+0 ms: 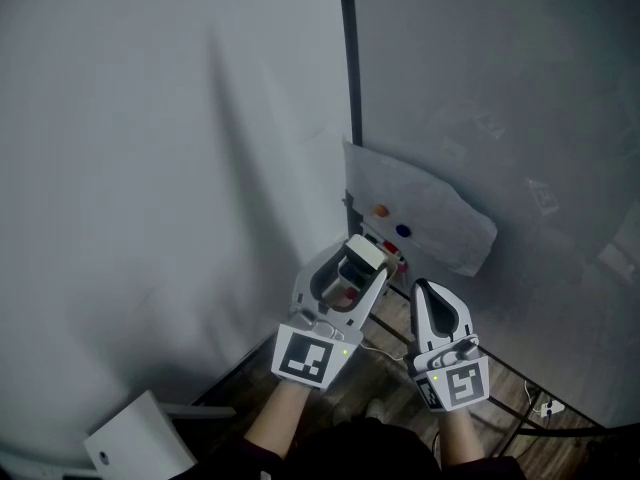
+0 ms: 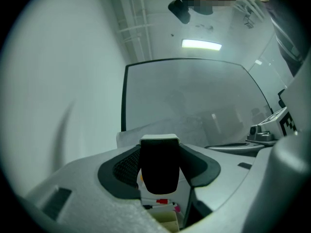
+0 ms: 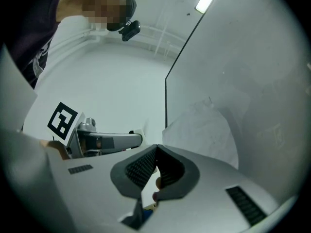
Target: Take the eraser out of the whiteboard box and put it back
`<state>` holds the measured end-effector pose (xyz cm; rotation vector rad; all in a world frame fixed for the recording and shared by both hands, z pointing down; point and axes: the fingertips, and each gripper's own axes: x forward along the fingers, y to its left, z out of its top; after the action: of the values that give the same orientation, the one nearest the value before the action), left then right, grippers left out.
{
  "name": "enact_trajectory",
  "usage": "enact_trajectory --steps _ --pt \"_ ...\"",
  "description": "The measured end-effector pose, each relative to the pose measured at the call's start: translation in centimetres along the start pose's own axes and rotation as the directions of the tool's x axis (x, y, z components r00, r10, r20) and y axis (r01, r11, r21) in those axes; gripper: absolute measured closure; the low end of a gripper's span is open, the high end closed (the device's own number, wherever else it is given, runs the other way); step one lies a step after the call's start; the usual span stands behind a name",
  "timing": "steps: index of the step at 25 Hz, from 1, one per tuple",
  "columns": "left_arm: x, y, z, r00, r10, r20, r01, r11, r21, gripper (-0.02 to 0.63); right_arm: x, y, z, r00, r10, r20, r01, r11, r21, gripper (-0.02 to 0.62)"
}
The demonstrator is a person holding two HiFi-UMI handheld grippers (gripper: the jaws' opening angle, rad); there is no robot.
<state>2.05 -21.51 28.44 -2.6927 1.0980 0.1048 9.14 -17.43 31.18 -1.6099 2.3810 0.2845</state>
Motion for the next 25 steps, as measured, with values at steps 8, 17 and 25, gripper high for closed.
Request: enact_trajectory --steps 8,17,25 --pt "-0.3 0.6 -2.2 0.999 0.007 -0.042 -0.009 0.999 -0.040 0.379 0.4 0.8 -0.9 1.000 0.013 -0.013 -0.012 0.999 0.050 0.592" --pt "-0.1 0.8 -5.8 0.995 -0.002 -0.101 -0.005 0.998 -0.068 0.379 0.6 0.4 -4.2 0.997 -0.002 -0.082 0.008 0.998 0.070 0.592" --pt "0.5 1.3 -8.2 0.990 -0.010 -0.138 -0.002 0.996 -0.087 0.379 1.3 0.0 -5.8 0.994 -0.009 -0.108 0.019 0.996 0.087 0.593"
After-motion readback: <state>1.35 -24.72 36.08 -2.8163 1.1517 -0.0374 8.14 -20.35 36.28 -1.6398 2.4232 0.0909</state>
